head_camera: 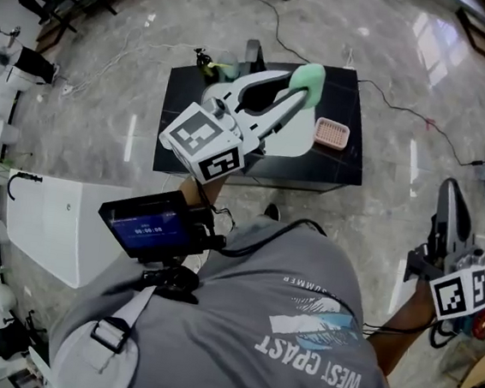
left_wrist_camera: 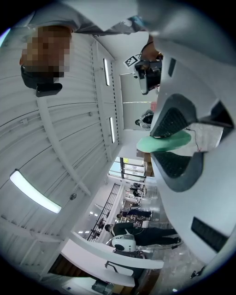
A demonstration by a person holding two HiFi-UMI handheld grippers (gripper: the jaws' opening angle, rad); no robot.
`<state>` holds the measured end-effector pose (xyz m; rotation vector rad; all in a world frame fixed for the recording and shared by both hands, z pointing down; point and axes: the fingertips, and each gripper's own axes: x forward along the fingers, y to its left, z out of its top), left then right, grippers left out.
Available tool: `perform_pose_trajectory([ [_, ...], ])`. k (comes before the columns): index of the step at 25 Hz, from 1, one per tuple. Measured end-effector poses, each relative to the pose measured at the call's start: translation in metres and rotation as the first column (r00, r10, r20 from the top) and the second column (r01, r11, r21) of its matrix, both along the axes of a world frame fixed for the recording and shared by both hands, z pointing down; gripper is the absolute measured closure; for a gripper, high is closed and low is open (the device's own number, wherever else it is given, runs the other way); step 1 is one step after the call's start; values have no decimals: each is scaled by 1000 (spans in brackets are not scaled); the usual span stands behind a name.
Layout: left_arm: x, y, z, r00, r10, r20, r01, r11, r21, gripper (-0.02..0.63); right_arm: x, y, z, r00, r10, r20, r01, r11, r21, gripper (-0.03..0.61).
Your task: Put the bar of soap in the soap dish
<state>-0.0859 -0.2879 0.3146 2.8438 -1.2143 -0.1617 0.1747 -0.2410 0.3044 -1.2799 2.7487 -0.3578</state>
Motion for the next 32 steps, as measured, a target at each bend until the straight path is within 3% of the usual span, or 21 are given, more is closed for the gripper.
perform_pose_trajectory([
  [5, -20, -38, 4, 999, 49, -4, -49, 999, -15, 505, -31, -33, -9, 999, 22, -34, -22, 1000, 1, 571],
  [12, -21, -59, 21, 995, 104, -1, -104, 994, -40, 505, -50, -50, 1, 998, 31, -58, -33, 999, -32, 569],
  [19, -21, -83, 34, 998, 65, 10, -64, 994, -85, 505, -52, -90, 12, 999, -16, -37, 13, 997, -70, 570],
  [32, 20, -124, 67, 995, -19, 94, 34, 986, -161, 505, -28, -157, 33, 990, -139, 9, 139, 983, -119, 570],
])
